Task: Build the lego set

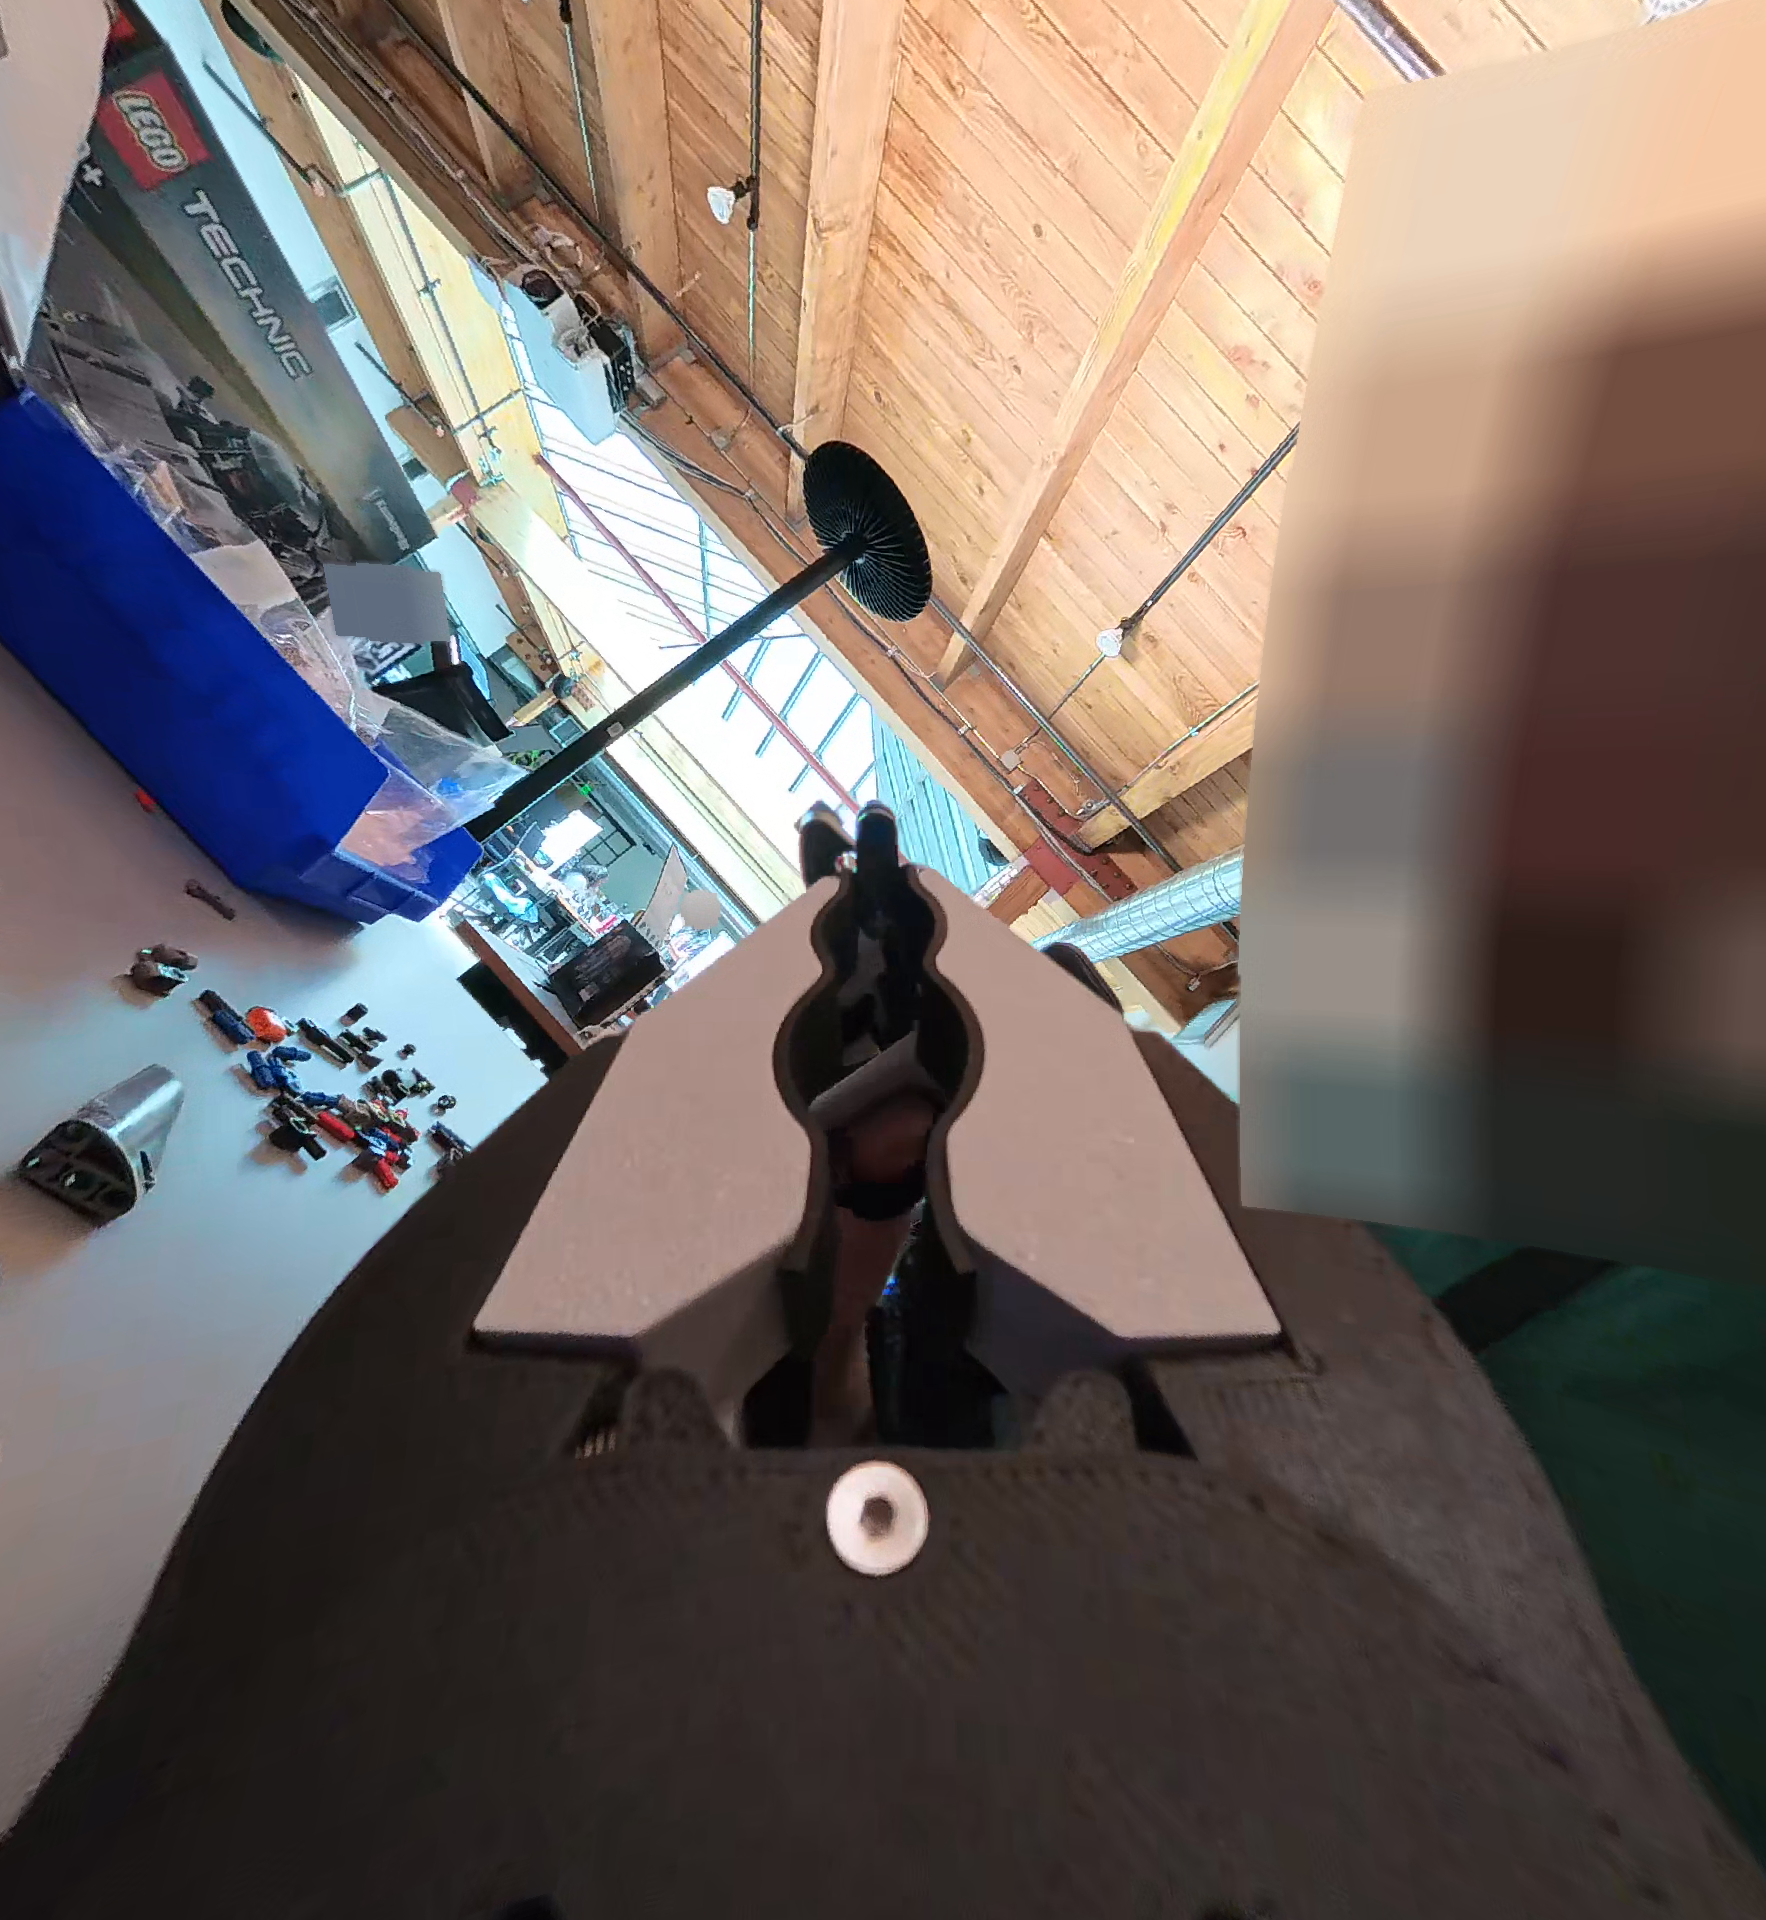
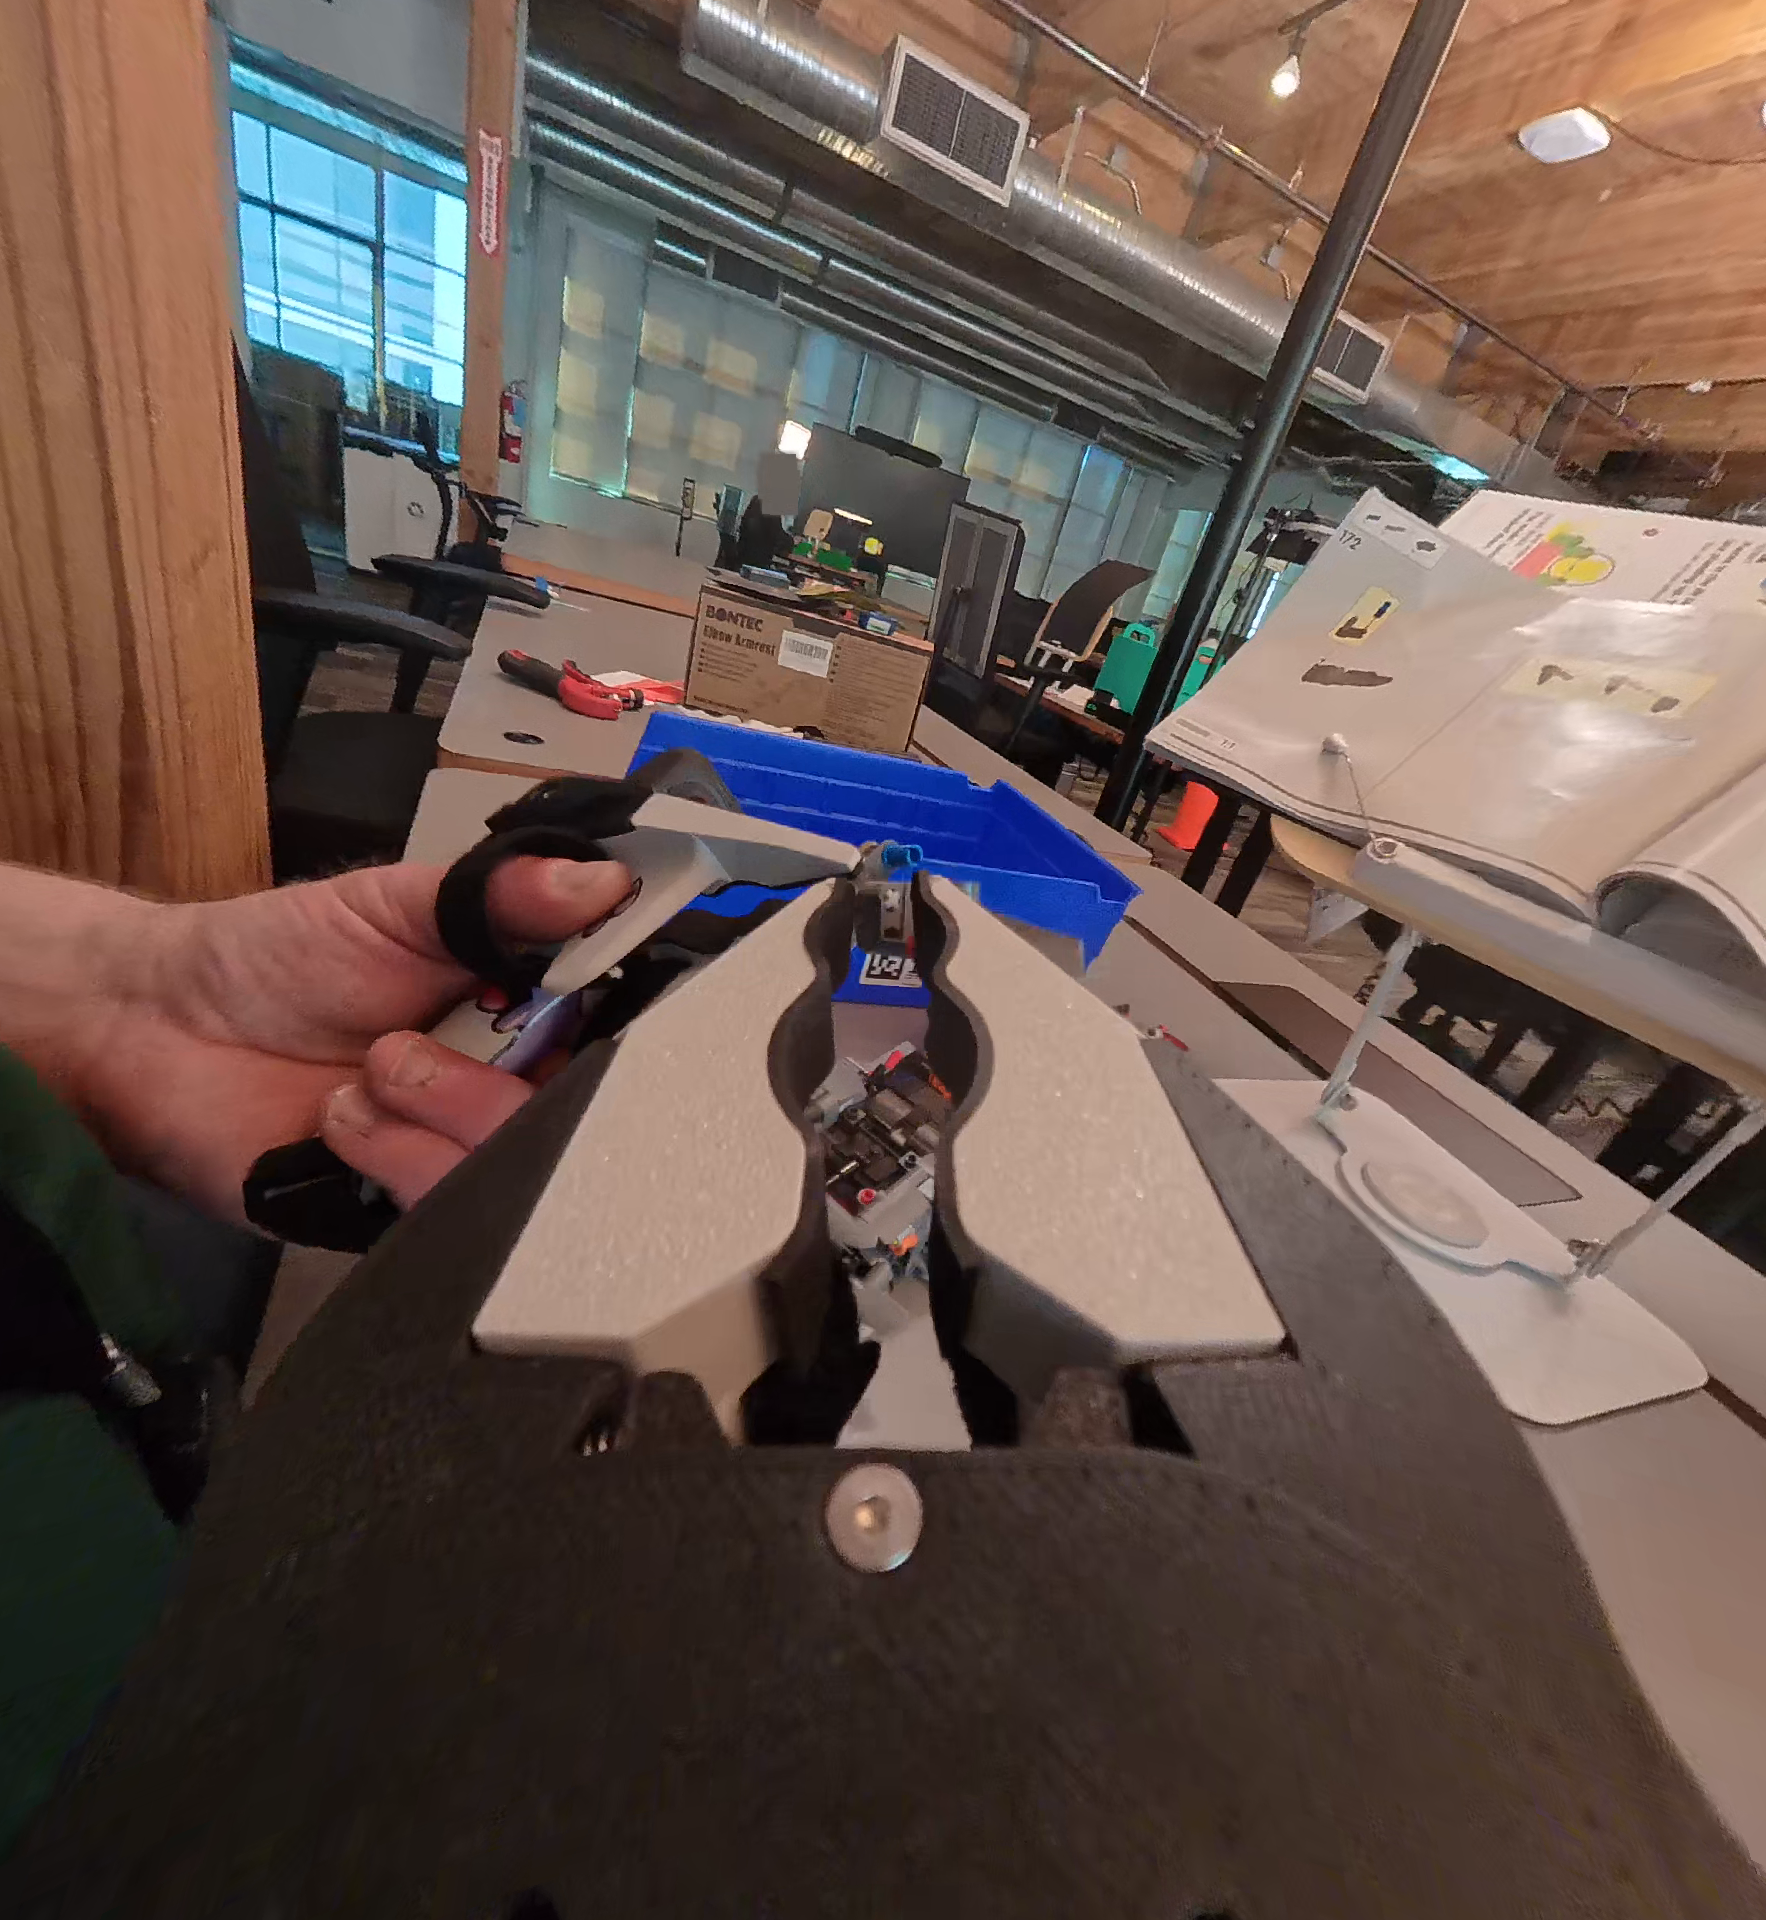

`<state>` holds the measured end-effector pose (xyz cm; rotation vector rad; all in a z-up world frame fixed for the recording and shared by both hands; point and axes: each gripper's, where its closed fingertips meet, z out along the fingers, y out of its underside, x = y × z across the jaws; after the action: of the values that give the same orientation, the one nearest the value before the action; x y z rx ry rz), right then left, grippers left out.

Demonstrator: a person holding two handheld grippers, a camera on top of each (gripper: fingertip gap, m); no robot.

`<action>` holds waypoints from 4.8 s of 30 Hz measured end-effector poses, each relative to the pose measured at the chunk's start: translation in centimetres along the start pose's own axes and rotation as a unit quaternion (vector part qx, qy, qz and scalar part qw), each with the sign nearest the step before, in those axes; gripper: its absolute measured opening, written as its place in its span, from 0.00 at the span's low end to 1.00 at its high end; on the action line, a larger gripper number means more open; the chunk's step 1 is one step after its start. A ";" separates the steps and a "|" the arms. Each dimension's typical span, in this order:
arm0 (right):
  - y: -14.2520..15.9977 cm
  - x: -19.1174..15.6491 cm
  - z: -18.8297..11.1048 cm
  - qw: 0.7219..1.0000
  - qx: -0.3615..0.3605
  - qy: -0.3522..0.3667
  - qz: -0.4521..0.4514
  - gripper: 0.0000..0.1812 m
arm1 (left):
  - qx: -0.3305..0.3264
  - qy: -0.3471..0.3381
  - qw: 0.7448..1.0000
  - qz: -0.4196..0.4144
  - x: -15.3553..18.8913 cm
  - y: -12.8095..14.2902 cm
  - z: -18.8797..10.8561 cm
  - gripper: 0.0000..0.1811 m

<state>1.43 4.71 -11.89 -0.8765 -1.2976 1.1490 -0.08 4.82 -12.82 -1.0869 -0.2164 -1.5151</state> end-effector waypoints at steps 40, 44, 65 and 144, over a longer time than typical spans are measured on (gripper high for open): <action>3.0 -0.2 -2.1 0.874 0.019 -0.188 0.449 0.01 | -0.136 -0.033 0.987 0.085 -0.8 4.1 -0.3 0.03; 3.4 -0.5 -1.8 0.845 0.018 -0.207 0.493 0.05 | -0.152 -0.050 0.981 0.107 -1.3 4.6 -0.3 0.03; 1.9 -0.3 -2.3 0.889 0.075 -0.197 0.407 0.04 | -0.133 -0.038 0.984 0.109 -0.3 3.9 0.4 0.03; -0.4 -1.4 1.3 0.987 -0.128 -0.060 -0.074 0.12 | -0.093 -0.120 0.962 0.226 2.6 -0.4 -1.8 0.10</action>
<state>0.34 3.09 -11.71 -0.8897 -1.6074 0.9445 -0.92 1.94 -11.76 -1.3642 0.0125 -1.0088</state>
